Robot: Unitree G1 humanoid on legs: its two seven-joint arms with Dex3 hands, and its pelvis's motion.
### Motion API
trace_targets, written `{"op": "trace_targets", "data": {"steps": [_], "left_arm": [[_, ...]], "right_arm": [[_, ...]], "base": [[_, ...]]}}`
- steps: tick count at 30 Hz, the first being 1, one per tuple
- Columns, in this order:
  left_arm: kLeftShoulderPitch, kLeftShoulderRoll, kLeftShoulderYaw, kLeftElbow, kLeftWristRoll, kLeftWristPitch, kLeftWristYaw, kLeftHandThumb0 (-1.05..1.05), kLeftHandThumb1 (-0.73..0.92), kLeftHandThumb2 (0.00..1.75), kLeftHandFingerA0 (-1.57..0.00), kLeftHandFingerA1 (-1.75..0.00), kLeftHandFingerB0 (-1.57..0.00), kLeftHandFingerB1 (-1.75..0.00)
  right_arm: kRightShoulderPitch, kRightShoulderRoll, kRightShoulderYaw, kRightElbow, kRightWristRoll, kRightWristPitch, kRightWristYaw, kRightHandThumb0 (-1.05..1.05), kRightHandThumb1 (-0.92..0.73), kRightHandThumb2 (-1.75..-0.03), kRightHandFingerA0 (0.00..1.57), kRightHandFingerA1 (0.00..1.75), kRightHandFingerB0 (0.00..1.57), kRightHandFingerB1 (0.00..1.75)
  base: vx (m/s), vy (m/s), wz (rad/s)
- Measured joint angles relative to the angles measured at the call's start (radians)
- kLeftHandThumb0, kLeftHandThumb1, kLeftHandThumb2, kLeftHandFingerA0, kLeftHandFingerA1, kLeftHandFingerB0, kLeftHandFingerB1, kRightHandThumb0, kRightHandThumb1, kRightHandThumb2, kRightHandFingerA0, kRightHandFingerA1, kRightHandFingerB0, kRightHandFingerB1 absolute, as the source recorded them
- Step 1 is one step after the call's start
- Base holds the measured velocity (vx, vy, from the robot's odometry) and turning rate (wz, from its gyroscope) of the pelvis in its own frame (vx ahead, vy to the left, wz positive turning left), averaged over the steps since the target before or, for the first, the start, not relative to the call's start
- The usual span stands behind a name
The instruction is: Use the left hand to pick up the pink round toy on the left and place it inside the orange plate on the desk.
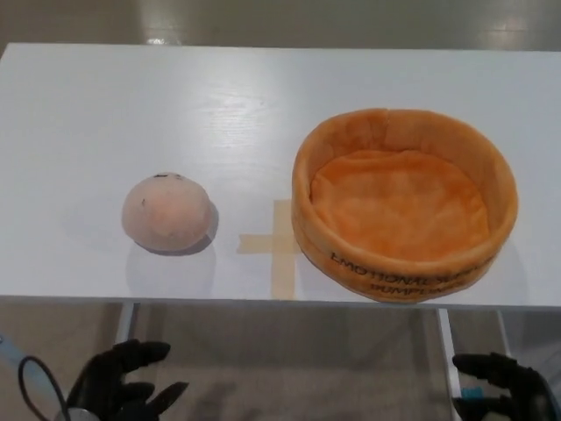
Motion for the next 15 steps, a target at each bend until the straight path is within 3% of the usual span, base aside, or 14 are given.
{"op": "trace_targets", "data": {"steps": [4,5,10,11,15], "left_arm": [[-0.006,0.002,0.0,0.033,0.0,-0.047,0.0,-0.37,0.52,0.56,-0.51,-0.43,-0.43,-0.36],[-0.006,0.002,0.0,0.042,0.0,-0.059,0.0,-0.44,0.43,0.71,-0.45,-0.52,-0.38,-0.45],[0.001,0.001,0.0,0.067,0.0,-0.106,0.0,-0.44,0.42,0.7,-0.42,-0.51,-0.34,-0.43],[0.004,0.001,0.0,0.071,0.0,-0.112,-0.001,-0.37,0.51,0.56,-0.46,-0.43,-0.39,-0.34],[0.024,0.002,-0.001,0.081,0.0,-0.14,-0.017,-0.37,0.53,0.56,-0.42,-0.41,-0.35,-0.33]], "right_arm": [[-0.006,-0.006,0.001,0.034,-0.007,-0.059,-0.019,-0.14,-0.6,-0.57,0.6,0.53,0.53,0.45],[-0.006,-0.008,0.001,0.043,-0.008,-0.073,-0.022,-0.14,-0.6,-0.57,0.6,0.52,0.53,0.44],[0.004,-0.009,0.002,0.066,-0.015,-0.123,-0.031,-0.13,-0.59,-0.57,0.61,0.52,0.54,0.45],[0.008,-0.01,0.002,0.069,-0.017,-0.129,-0.033,-0.14,-0.6,-0.57,0.61,0.53,0.54,0.45],[0.026,-0.01,0.003,0.078,-0.023,-0.155,-0.041,-0.14,-0.6,-0.57,0.61,0.53,0.54,0.45]], "base": [[0.0,0.0,0.0],[0.0,0.0,0.0],[0.0,0.0,0.0],[0.0,0.0,0.0],[0.0,0.0,0.0]]}}
